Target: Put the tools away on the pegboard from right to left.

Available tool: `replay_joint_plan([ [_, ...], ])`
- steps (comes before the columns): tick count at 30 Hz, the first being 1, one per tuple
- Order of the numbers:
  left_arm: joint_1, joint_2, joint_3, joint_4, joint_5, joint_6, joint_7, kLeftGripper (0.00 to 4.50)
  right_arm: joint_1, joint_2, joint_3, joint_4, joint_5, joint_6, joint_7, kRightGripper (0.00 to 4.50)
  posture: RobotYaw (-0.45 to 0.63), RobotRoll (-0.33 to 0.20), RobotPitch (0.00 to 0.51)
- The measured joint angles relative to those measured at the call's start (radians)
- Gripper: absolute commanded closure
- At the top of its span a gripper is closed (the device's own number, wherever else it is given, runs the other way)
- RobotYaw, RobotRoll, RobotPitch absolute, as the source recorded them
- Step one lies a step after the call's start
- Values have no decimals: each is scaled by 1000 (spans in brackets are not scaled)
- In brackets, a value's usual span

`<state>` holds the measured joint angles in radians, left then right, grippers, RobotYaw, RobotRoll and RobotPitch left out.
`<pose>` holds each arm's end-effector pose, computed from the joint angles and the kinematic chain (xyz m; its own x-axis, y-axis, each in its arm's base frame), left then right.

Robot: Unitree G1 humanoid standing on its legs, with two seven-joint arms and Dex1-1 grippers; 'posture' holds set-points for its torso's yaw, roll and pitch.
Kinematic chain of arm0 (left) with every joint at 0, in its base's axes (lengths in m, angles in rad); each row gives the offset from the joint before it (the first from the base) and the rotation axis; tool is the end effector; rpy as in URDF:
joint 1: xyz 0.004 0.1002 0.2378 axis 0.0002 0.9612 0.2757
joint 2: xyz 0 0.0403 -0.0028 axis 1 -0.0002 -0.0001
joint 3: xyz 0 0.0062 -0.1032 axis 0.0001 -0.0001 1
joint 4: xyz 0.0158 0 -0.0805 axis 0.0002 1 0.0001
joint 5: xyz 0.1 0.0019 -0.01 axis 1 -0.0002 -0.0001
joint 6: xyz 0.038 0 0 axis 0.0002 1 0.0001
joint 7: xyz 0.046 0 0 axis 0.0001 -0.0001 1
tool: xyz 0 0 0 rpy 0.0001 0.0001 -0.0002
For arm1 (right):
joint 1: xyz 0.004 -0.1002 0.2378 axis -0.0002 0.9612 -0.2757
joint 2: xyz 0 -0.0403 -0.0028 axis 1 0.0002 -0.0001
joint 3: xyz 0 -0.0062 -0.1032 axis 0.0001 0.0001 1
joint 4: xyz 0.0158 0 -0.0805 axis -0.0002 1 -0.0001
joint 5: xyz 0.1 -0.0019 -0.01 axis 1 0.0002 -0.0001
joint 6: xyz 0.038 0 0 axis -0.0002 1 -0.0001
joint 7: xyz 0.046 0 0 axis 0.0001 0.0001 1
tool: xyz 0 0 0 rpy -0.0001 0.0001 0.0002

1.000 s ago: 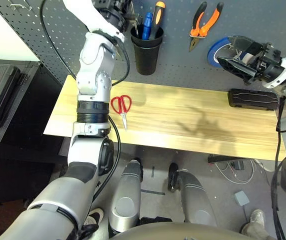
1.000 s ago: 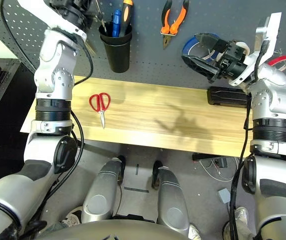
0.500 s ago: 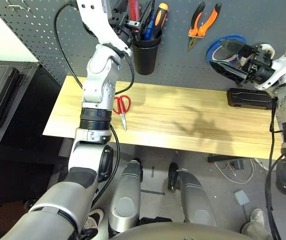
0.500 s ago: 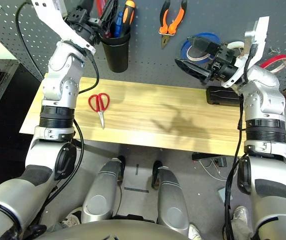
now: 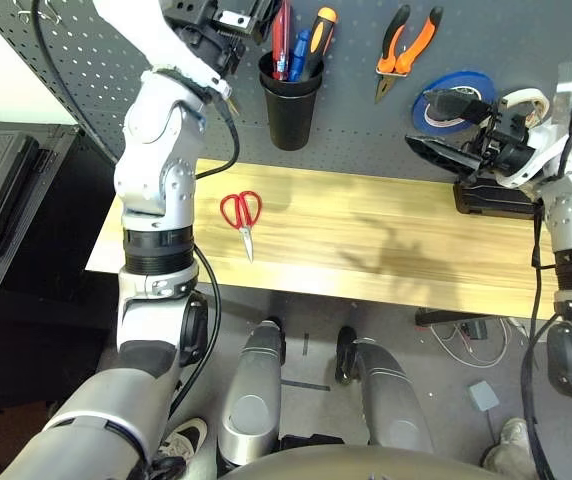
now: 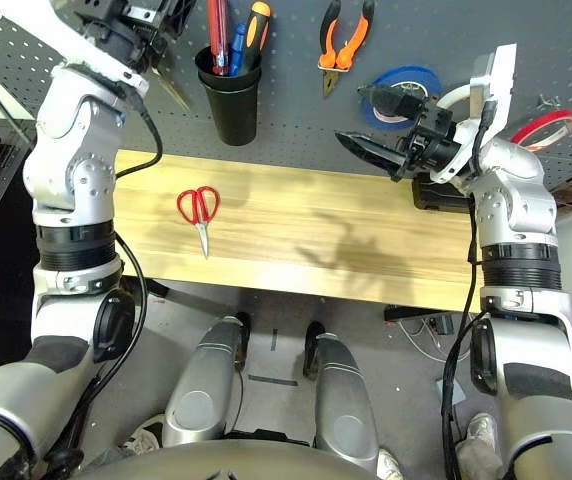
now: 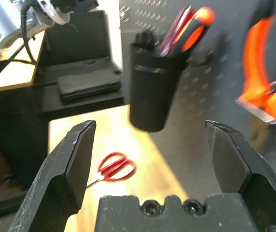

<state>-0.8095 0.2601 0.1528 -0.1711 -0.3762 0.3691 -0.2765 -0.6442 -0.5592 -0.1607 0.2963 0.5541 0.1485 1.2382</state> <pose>0.2790 0.1617 0.2656 0.7135 -0.4105 0.5678 0.4312 0.8960 0.1058 0.2998 -0.2593 0.1934 0.3815 0.9029 0.1981 -0.8758 0.4216 -0.2351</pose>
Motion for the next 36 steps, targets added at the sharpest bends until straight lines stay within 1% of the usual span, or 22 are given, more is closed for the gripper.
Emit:
replay_joint_plan([
  [2,55,5,6,-63,-19,54,11,12,25,2,13,-23,0,13,3,0,270,0,258],
  [6,202,1,-7,-217,-55,156,35,12,81,10,45,-62,-2,23,16,0,288,0,264],
  [8,272,-10,-24,-259,-60,193,47,12,103,16,64,-63,-11,20,21,0,296,0,266],
  [13,418,-12,-84,-296,-37,224,70,12,145,27,110,-54,-76,-48,34,0,298,0,268],
  [18,469,-28,-122,-281,39,224,132,12,162,75,164,-15,-149,-128,30,0,303,0,284],
  [22,523,-43,-143,-198,104,225,173,12,167,103,196,24,-198,-184,10,0,304,0,292],
  [25,537,-47,-143,-157,140,225,196,12,171,109,206,48,-228,-210,-14,0,305,0,299],
  [29,539,-70,-140,-35,182,208,226,12,171,131,245,97,-315,-231,-89,0,300,0,307],
  [32,537,-83,-131,54,205,180,239,12,171,150,267,118,-359,-246,-130,0,299,0,314],
  [36,496,-96,-111,175,226,127,250,12,169,185,290,159,-404,-264,-181,0,293,0,333],
])
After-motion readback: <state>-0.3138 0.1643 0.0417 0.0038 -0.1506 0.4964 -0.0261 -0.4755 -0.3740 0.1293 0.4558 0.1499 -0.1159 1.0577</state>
